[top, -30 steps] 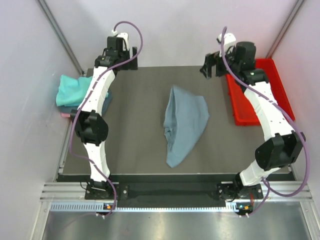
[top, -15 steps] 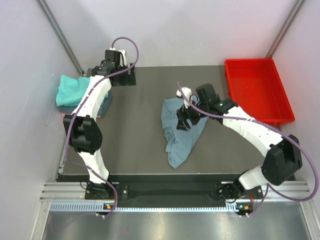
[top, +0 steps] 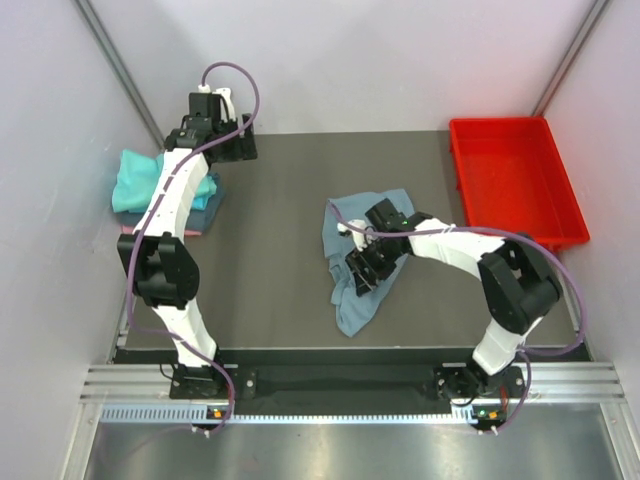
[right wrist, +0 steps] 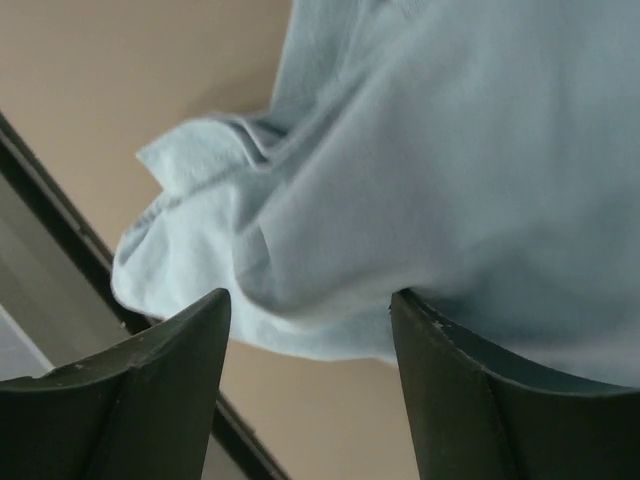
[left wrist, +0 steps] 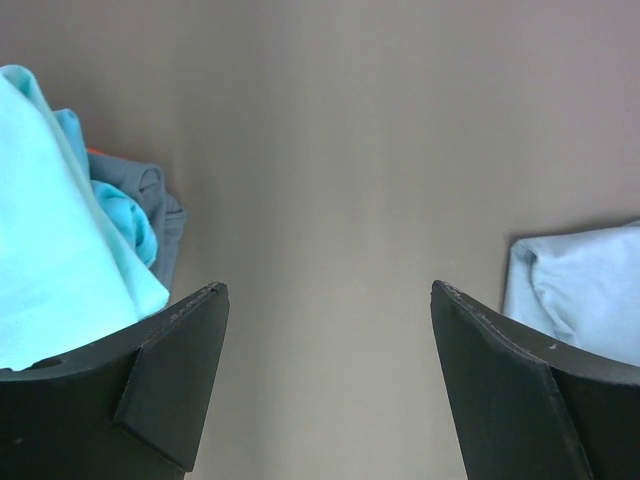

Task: Fold and stack the t-shirts
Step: Flatten the tshirt out

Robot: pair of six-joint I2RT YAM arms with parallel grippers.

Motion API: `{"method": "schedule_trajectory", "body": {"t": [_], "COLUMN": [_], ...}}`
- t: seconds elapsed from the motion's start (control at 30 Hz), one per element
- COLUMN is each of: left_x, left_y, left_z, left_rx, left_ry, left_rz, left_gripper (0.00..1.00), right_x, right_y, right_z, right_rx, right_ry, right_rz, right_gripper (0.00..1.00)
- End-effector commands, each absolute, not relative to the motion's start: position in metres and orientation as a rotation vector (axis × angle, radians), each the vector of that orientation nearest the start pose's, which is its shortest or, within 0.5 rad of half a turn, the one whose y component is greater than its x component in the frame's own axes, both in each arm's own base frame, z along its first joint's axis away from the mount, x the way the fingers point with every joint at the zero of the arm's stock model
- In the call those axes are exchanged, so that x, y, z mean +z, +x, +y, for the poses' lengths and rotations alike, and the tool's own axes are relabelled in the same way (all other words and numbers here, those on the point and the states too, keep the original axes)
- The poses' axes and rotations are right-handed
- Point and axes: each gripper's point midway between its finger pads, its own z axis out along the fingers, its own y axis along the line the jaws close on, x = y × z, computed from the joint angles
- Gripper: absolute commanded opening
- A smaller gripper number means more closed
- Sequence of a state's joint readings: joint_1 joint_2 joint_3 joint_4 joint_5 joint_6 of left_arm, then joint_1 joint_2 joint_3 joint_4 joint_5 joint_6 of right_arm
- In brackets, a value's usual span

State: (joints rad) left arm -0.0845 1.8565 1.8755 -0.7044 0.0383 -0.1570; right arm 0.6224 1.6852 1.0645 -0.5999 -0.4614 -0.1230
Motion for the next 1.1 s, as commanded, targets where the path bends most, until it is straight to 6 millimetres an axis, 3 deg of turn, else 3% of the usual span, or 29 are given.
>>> {"method": "schedule_trajectory", "body": {"t": [0.0, 0.07, 0.1, 0.17, 0.27, 0.37, 0.4, 0.43, 0.47, 0.5, 0.57, 0.6, 0.67, 0.8, 0.87, 0.9, 0.97, 1.0, 1.07], "left_x": [0.285, 0.29, 0.292, 0.297, 0.301, 0.307, 0.311, 0.314, 0.32, 0.326, 0.335, 0.34, 0.342, 0.343, 0.344, 0.346, 0.348, 0.349, 0.349], "left_y": [0.5, 0.501, 0.501, 0.502, 0.501, 0.502, 0.502, 0.503, 0.505, 0.504, 0.505, 0.504, 0.502, 0.498, 0.497, 0.496, 0.495, 0.494, 0.492], "left_z": [-0.064, -0.065, -0.065, -0.063, -0.061, -0.052, -0.048, -0.046, -0.032, -0.028, -0.013, -0.009, 0.009, 0.027, 0.033, 0.033, 0.033, 0.035, 0.036], "left_rx": [-0.231, -0.24, -0.243, -0.236, -0.214, -0.173, -0.161, -0.162, -0.111, -0.103, -0.096, -0.099, -0.097, -0.091, -0.097, -0.1, -0.097, -0.096, -0.092], "left_ry": [-0.055, -0.056, -0.057, -0.061, -0.053, -0.073, -0.083, -0.097, -0.146, -0.164, -0.219, -0.237, -0.287, -0.341, -0.356, -0.355, -0.354, -0.356, -0.357], "left_rz": [2.139, 2.127, 2.121, 2.108, 2.096, 2.077, 2.066, 2.057, 2.037, 2.021, 1.99, 1.979, 1.968, 1.961, 1.956, 1.953, 1.948, 1.946, 1.946], "left_gripper": [0.86, 0.86, 0.86, 0.86, 0.86, 0.86, 0.87, 0.87, 0.87, 0.88, 0.88, 0.88, 0.88, 0.87, 0.87, 0.87, 0.87, 0.87, 0.87], "right_x": [0.063, 0.062, 0.061, 0.065, 0.099, 0.148, 0.183, 0.2, 0.217, 0.253, 0.284, 0.316, 0.355, 0.424, 0.438, 0.473, 0.484, 0.511, 0.533], "right_y": [0.239, 0.247, 0.248, 0.26, 0.279, 0.302, 0.314, 0.321, 0.331, 0.344, 0.358, 0.367, 0.379, 0.377, 0.379, 0.376, 0.377, 0.367, 0.36], "right_z": [0.277, 0.277, 0.276, 0.271, 0.267, 0.268, 0.273, 0.275, 0.272, 0.277, 0.278, 0.284, 0.291, 0.319, 0.339, 0.343, 0.361, 0.366, 0.376], "right_rx": [0.712, 0.633, 0.602, 0.513, 0.41, 0.313, 0.281, 0.254, 0.198, 0.166, 0.108, 0.112, 0.11, 0.252, 0.319, 0.345, 0.404, 0.417, 0.428], "right_ry": [-1.248, -1.271, -1.293, -1.285, -1.279, -1.326, -1.346, -1.354, -1.337, -1.319, -1.275, -1.227, -1.13, -1.039, -1.03, -0.99, -1.003, -0.989, -0.979], "right_rz": [2.445, 2.429, 2.419, 2.404, 2.309, 2.173, 2.087, 2.045, 2.006, 1.913, 1.835, 1.753, 1.65, 1.435, 1.389, 1.319, 1.275, 1.204, 1.115], "right_gripper": [0.59, 0.41, 0.17, 0.0, 0.0, 0.0, 0.0, 0.0, 0.0, 0.0, 0.0, 0.0, 0.0, 0.0, 0.0, 0.0, 0.0, 0.0, 0.0]}}
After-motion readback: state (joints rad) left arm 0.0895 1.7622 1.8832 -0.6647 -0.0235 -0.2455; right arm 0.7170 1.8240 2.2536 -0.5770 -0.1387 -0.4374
